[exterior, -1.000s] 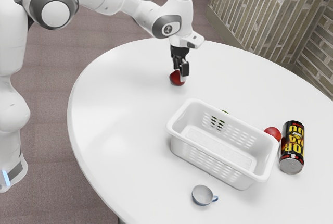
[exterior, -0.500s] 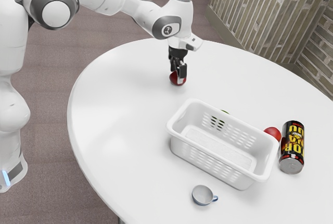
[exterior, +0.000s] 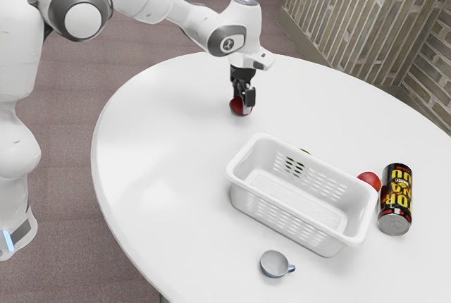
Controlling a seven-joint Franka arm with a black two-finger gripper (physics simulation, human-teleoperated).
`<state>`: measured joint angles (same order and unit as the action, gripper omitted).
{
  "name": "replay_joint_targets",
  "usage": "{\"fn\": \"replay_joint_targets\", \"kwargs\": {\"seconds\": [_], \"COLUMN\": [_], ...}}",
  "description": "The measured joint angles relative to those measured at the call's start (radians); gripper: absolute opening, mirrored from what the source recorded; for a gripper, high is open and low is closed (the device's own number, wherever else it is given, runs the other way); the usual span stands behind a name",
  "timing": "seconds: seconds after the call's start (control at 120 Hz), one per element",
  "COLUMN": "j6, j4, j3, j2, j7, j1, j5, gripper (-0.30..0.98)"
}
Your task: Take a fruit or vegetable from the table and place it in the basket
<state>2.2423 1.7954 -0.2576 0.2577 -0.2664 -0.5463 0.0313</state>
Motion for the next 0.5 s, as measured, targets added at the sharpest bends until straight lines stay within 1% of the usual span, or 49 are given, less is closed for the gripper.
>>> {"fn": "replay_joint_targets", "kwargs": {"seconds": [0.5], "j6": [0.039], "j4": [-0.017], "j3": [0.000], "j2": [0.048], "j7": [0.002], "j1": [-0.003], "j5": [0.001], "gripper": [0.66]}}
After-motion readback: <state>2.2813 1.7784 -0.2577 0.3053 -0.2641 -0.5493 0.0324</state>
